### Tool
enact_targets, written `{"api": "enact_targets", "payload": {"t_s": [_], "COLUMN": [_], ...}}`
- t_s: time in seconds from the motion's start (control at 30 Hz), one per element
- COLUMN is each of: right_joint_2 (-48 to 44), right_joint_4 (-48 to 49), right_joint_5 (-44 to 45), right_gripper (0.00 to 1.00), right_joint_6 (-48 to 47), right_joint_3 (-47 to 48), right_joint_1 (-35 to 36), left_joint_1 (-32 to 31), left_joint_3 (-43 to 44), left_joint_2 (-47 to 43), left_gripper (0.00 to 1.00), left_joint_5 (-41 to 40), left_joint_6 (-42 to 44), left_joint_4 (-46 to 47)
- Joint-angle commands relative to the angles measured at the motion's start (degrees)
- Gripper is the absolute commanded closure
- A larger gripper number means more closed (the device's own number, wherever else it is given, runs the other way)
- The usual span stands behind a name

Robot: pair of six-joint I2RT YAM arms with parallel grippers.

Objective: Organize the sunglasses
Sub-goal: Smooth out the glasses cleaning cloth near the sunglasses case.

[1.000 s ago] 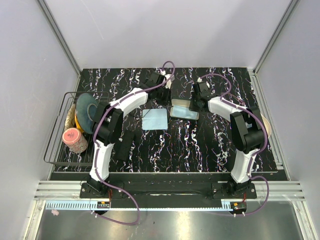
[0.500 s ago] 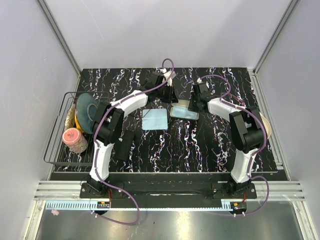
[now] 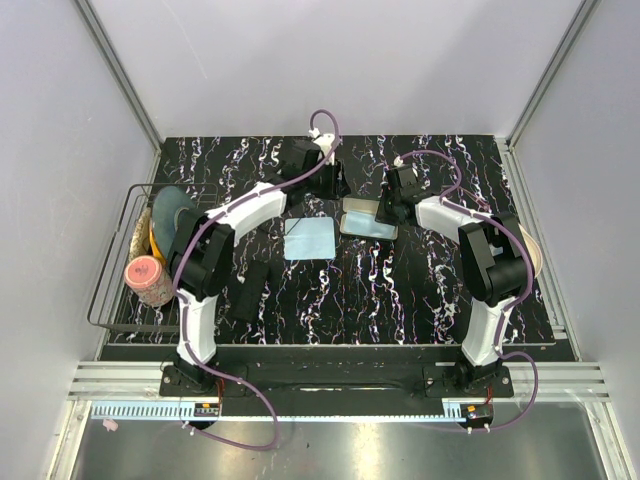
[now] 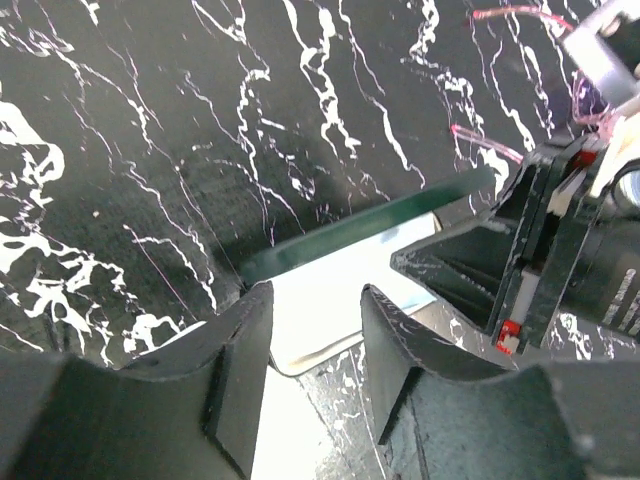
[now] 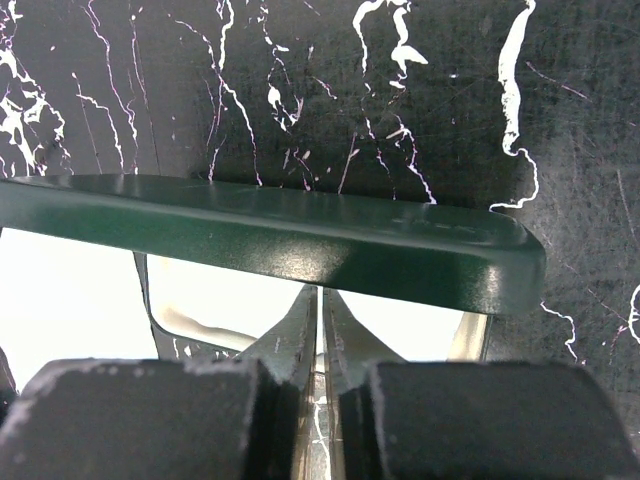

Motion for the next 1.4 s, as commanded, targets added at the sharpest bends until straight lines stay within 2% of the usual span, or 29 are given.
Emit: {"api": "enact_targets", "payload": {"t_s": [0.0, 0.13, 0.23, 0.43, 0.57, 0.67, 0.7, 0.83, 1.37], "right_joint_2": [-1.4, -1.8, -2.0, -1.9, -2.2, -2.3, -2.3, -2.7, -4.8], "right_joint_4": [1.8, 1.6, 1.5, 1.6, 1.7, 2.0, 2.1, 1.2, -2.1], "right_joint_5": [0.1, 0.4, 0.8, 0.8, 1.2, 1.6, 1.7, 3.7, 9.8], "right_gripper": [0.91, 0.91, 0.91, 0.91, 0.9, 0.79, 0.72, 0.63, 0.63], "right_joint_6": [0.4, 0.0, -0.2, -0.1, -0.1, -0.1, 0.0, 0.6, 0.6], "right_joint_3": [-0.1, -0.4, -0.4, -0.4, -0.5, -0.8, -0.9, -1.9, -4.7], "right_joint_1": [-0.3, -0.3, -0.2, -0.3, -0.3, -0.2, -0.2, -0.2, -0.4], "left_joint_1": [-0.2, -0.2, -0.4, -1.9, -2.6, -3.9, -4.1, -4.2, -4.2], "left_joint_3": [2.9, 10.0, 10.8, 9.9, 13.1, 14.5, 14.6, 14.4, 14.8], "left_joint_2": [-0.3, 5.6, 8.0, 7.2, 8.7, 9.2, 9.1, 8.6, 8.9], "left_gripper": [0.55, 0.55, 0.56, 0.58, 0.58, 0.59, 0.58, 0.59, 0.6], "left_joint_5": [-3.7, -0.5, 2.1, -3.0, -4.1, -7.0, -8.4, -9.6, -10.0], "left_joint_6": [-1.2, -2.3, -3.1, -1.7, -2.2, -1.2, -1.2, -1.4, -1.7], "left_joint_4": [2.0, -2.5, -2.8, -1.9, -5.5, -6.8, -7.0, -7.4, -8.1]}}
